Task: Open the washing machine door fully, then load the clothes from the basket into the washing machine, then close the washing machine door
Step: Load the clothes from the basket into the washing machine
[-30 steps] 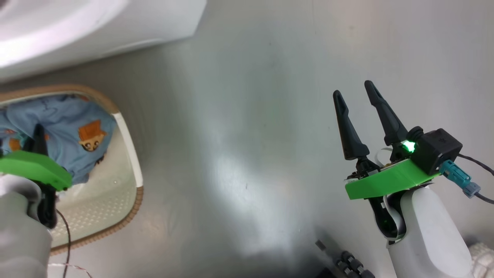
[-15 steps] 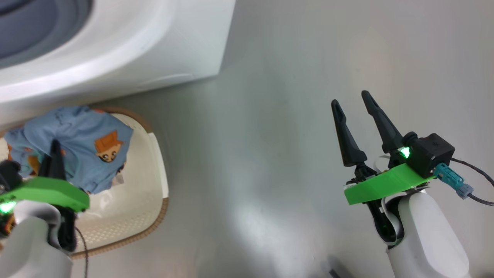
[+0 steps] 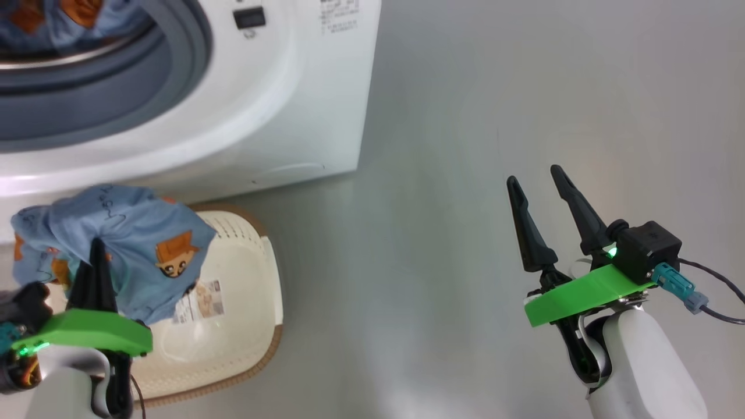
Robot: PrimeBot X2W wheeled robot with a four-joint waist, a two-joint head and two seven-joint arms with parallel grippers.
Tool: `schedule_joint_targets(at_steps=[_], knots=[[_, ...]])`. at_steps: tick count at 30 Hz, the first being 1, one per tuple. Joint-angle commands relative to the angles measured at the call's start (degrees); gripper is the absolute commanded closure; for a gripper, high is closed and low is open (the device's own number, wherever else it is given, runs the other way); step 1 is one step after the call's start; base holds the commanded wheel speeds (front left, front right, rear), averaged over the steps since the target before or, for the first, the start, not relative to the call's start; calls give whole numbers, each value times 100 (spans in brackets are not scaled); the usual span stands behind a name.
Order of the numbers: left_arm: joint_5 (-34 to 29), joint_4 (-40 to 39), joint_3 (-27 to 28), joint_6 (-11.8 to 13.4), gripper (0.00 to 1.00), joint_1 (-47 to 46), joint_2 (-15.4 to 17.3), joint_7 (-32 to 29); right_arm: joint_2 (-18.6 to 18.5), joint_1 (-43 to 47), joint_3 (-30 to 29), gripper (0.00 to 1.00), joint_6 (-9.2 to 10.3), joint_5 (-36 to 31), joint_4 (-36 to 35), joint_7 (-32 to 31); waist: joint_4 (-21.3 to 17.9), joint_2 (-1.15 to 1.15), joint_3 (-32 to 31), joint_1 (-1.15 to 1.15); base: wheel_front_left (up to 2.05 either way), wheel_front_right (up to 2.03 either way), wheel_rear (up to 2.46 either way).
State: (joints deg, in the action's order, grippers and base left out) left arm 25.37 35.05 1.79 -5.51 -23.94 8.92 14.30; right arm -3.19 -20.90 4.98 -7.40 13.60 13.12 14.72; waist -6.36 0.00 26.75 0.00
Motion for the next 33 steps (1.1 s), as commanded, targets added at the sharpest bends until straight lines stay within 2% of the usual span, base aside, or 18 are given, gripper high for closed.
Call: schedule_joint_targets(at_steps=[1, 15, 23, 33], knots=[[-100, -202, 216, -50, 100, 167, 152, 70, 32, 208, 127, 0, -9, -76, -102, 28, 94, 0, -295, 0, 0, 0, 0], [-940, -1670, 678, -119, 100, 1196, -282, 70, 32, 573, 7, 0, -9, -261, 78, 28, 293, 0, -1362, 0, 0, 0, 0], [-1316, -2400, 671, -138, 100, 1739, -424, 70, 32, 795, -34, 0, -9, -332, 136, 28, 386, 0, -1804, 0, 0, 0, 0], [-1567, -2863, 638, -110, 100, 2252, -532, 70, 32, 1050, -56, 0, -9, -347, 162, 28, 503, 0, -2231, 0, 0, 0, 0]])
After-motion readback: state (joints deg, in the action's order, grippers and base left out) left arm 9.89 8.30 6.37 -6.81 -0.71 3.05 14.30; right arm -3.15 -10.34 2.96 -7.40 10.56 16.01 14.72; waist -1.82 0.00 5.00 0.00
